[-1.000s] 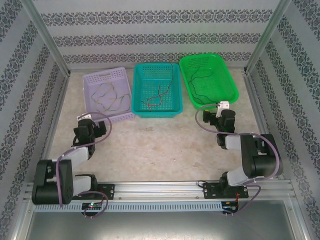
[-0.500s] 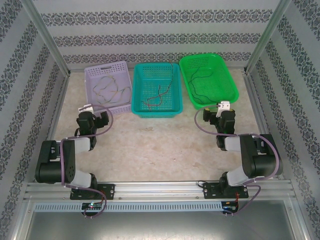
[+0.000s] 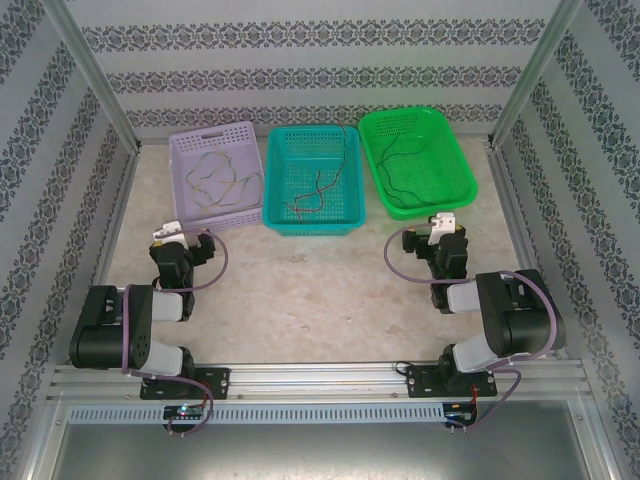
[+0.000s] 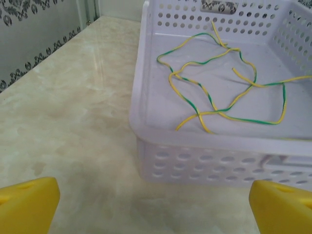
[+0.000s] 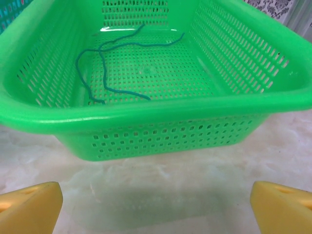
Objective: Untangle the cables
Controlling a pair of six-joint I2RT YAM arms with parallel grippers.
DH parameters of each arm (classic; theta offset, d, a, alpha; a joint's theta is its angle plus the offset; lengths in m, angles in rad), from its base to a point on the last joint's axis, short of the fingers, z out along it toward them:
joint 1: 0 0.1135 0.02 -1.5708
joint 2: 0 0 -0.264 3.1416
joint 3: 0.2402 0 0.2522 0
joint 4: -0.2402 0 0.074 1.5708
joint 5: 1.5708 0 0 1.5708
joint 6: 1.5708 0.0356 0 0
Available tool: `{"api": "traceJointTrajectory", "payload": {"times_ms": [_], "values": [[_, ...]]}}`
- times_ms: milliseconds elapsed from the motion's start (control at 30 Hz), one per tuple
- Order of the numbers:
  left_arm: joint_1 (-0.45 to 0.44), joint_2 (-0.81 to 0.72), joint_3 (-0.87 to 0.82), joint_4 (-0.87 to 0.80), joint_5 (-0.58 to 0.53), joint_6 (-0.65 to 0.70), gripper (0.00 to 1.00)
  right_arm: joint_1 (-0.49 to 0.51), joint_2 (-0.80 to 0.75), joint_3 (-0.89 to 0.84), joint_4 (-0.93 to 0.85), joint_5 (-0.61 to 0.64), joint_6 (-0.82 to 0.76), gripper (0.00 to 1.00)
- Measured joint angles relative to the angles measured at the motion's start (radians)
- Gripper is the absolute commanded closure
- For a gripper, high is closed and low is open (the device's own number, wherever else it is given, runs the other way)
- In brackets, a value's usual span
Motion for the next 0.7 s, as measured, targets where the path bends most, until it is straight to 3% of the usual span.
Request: {"api": "traceJointTrajectory", "payload": {"times_ms": [200, 700], "values": [[-0.060, 0.129, 0.147, -0.043, 0.094, 0.098, 0.01, -0.014, 0.000, 0.055, -0.038, 0.045, 0.028, 0.02], [-0.087, 0.135, 0.167, -0.092, 0.073, 0.113, 0.01, -0.016, 0.000, 0.092, -0.094, 0.059, 0.031, 0.02]]}}
